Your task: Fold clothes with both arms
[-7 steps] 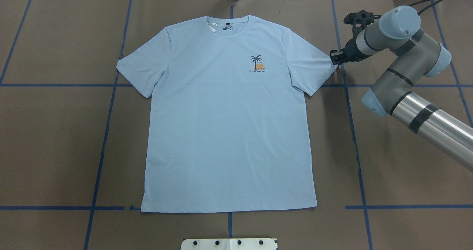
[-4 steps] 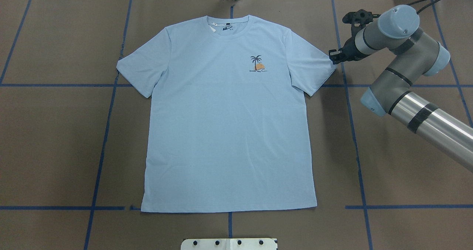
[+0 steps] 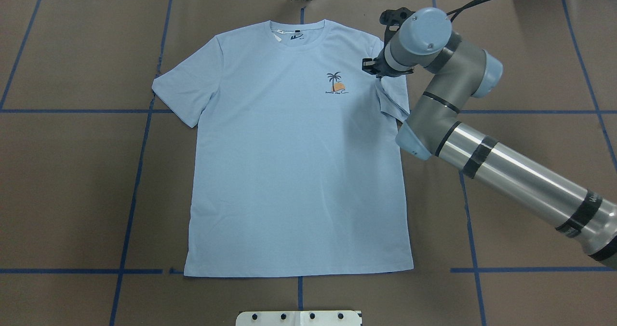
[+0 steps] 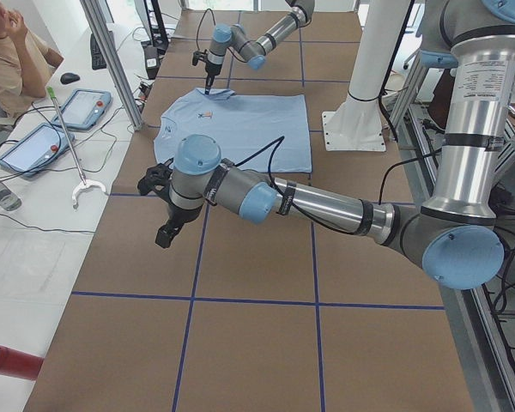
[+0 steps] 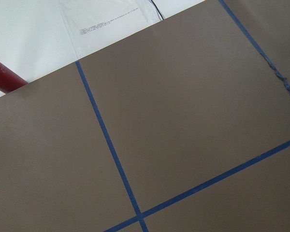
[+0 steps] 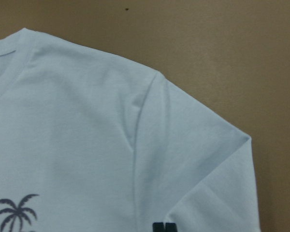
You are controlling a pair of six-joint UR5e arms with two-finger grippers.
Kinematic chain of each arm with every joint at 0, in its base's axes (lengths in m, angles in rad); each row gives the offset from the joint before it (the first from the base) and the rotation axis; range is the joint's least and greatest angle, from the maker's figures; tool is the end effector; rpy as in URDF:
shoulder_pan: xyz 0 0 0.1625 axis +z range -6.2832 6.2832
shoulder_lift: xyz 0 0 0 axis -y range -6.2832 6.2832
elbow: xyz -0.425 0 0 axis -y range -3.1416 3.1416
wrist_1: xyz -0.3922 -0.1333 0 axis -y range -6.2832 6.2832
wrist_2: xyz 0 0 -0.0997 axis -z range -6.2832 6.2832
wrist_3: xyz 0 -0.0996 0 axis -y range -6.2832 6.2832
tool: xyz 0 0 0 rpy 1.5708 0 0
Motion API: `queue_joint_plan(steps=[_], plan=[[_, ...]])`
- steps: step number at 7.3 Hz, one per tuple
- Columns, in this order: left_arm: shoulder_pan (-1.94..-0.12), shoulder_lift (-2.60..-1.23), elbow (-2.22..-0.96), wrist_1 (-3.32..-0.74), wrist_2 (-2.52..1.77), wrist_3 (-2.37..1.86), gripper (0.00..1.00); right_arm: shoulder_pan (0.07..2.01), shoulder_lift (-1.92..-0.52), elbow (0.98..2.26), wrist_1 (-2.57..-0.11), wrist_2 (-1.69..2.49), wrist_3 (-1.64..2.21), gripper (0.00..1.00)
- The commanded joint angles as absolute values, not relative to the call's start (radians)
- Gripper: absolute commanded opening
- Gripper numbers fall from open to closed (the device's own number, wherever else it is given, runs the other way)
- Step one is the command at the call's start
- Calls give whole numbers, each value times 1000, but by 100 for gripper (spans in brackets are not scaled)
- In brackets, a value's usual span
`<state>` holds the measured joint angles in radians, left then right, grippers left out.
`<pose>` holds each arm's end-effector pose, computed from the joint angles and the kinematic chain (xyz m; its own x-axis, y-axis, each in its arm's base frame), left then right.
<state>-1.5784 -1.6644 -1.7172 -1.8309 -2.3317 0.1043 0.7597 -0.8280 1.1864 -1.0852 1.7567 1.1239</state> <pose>-0.0687 -0.5423 0.5079 0.7235 0.4147 -0.5519 -0.0690 0.8389 0.5399 -0.4966 -0.6302 0.3285 0.6837 0.0636 0.7270 -0.3118 0.9261 0.2122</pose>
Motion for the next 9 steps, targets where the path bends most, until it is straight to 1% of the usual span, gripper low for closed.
queue_joint_plan(steps=[1,4,6,9], plan=[[-1578,-1667,-1715,-1829,-2330,104,100,713,-758,1145,-1126,1680,1173,0],[-1578,-1667,-1715,-1827,-2332,104,100,706,-730,1114,-1126,1663,1186,0],[-1578,-1667,-1718,-1827,-2332,104,100,706,-692,1065,-1126,1661,1248,0],[-1578,-1667,-1717,-1827,-2332,104,100,704,-678,1055,-1126,1634,1273,0]])
